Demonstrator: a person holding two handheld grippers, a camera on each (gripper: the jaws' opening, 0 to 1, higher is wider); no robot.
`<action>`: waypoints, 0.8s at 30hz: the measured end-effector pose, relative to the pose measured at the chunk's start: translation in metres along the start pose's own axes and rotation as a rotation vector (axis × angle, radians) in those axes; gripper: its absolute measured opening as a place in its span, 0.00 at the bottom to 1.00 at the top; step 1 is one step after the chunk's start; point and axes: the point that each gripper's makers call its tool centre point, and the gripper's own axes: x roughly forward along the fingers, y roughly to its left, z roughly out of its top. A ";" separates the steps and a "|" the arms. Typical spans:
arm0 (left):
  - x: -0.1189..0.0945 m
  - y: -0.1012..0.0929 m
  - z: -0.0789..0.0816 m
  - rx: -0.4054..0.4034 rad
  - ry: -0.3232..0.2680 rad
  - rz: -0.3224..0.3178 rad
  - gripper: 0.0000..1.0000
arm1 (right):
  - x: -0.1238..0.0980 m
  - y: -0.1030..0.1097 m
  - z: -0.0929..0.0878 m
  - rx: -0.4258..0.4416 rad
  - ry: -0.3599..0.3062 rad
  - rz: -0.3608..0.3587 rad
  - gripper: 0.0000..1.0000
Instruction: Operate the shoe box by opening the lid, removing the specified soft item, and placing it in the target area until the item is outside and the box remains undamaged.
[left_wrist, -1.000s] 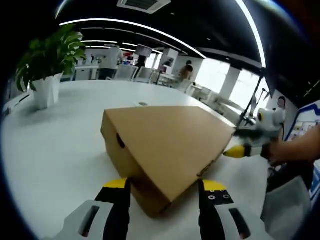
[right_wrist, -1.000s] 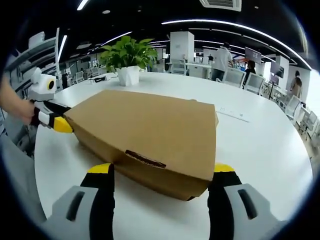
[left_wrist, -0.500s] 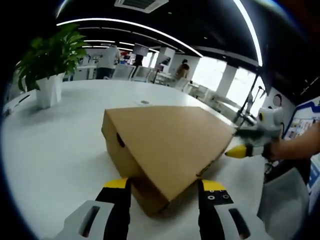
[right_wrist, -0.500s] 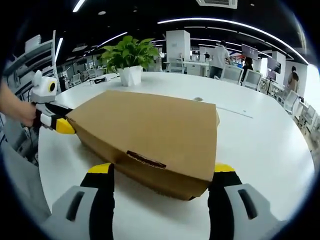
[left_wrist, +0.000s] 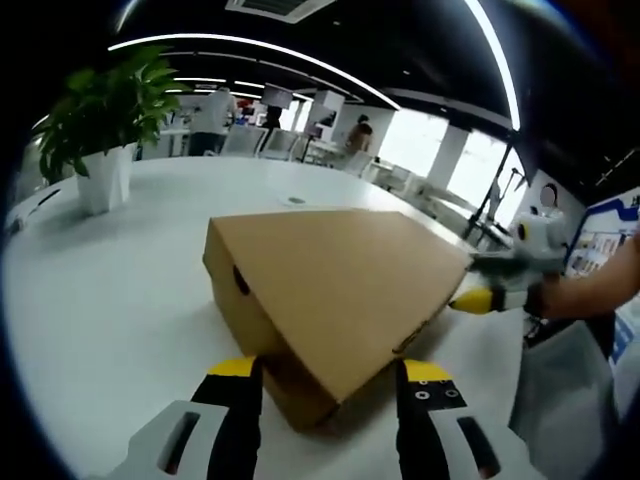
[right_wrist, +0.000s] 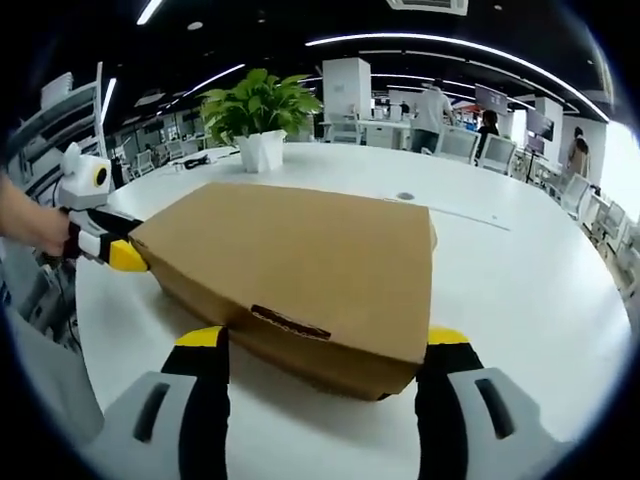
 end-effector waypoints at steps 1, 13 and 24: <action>-0.001 0.001 0.000 0.003 0.001 -0.003 0.54 | 0.000 0.002 0.000 0.001 0.000 -0.002 0.72; -0.014 0.019 -0.002 0.022 0.012 -0.028 0.54 | 0.005 0.024 0.001 0.016 -0.005 -0.029 0.71; -0.027 0.035 -0.002 0.026 0.006 -0.025 0.54 | 0.014 0.042 0.005 0.014 -0.006 -0.030 0.70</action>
